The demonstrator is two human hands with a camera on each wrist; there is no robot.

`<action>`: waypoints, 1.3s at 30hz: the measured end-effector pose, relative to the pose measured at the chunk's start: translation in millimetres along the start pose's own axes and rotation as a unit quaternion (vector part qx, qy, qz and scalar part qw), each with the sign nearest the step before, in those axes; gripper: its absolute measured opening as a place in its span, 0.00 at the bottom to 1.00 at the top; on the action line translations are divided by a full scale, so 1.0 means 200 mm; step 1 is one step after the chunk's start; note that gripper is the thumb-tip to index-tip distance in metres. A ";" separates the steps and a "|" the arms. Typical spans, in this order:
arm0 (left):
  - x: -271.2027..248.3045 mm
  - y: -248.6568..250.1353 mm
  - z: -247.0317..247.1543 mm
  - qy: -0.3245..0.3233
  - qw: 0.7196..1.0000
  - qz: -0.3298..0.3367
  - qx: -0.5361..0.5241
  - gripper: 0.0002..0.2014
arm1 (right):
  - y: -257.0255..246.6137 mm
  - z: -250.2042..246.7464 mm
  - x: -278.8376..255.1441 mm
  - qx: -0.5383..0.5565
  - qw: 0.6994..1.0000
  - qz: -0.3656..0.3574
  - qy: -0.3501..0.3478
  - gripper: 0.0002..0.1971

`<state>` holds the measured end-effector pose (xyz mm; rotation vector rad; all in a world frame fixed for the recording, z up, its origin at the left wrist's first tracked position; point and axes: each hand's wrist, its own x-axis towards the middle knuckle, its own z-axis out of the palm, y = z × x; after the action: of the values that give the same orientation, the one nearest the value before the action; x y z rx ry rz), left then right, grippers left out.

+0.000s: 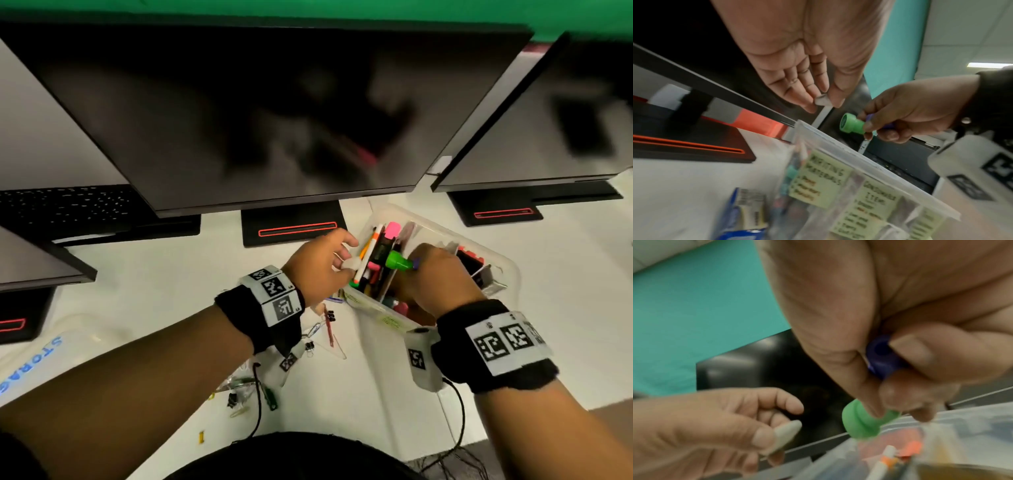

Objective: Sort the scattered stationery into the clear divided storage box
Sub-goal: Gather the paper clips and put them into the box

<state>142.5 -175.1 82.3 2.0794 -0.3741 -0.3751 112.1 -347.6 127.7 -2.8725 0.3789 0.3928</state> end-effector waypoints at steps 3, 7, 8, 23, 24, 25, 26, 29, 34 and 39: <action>0.02 0.09 0.11 -0.035 0.999 0.017 0.002 0.20 | 0.10 0.04 -0.02 -0.050 0.998 0.027 -0.035 0.12; 0.05 0.14 0.23 -0.086 0.996 0.019 0.024 0.23 | 0.14 0.08 -0.02 -0.042 0.997 0.036 -0.057 0.12; 0.06 0.14 0.25 -0.101 0.994 0.017 0.029 0.25 | 0.14 0.08 -0.02 -0.029 0.997 0.036 -0.058 0.13; -0.07 -0.33 -0.15 0.039 0.986 -0.058 0.149 0.10 | -0.23 0.23 -0.09 0.014 0.984 -0.156 -0.089 0.11; -0.09 -0.37 -0.16 0.022 0.984 -0.077 0.159 0.10 | -0.27 0.28 -0.09 -0.006 0.979 -0.175 -0.101 0.12; -0.11 -0.40 -0.16 0.005 0.981 -0.095 0.167 0.11 | -0.30 0.35 -0.09 -0.028 0.975 -0.189 -0.116 0.14; -0.14 -0.44 -0.16 -0.011 0.979 -0.108 0.175 0.11 | -0.32 0.41 -0.09 -0.044 0.971 -0.196 -0.131 0.15; -0.20 -0.50 -0.16 -0.046 0.970 -0.125 0.202 0.09 | -0.37 0.58 -0.07 -0.076 0.959 -0.212 -0.170 0.19; -0.28 -0.61 -0.16 -0.065 0.965 -0.145 0.209 0.10 | -0.36 0.72 0.03 -0.097 0.960 -0.163 -0.205 0.25; -0.32 -0.66 -0.18 -0.068 0.962 -0.151 0.219 0.12 | -0.31 0.80 0.02 -0.010 0.967 -0.172 -0.187 0.19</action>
<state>114.4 -55.4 -6.1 2.5628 -0.2315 -0.6687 96.5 -250.3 -12.5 -2.7205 -0.1860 0.8484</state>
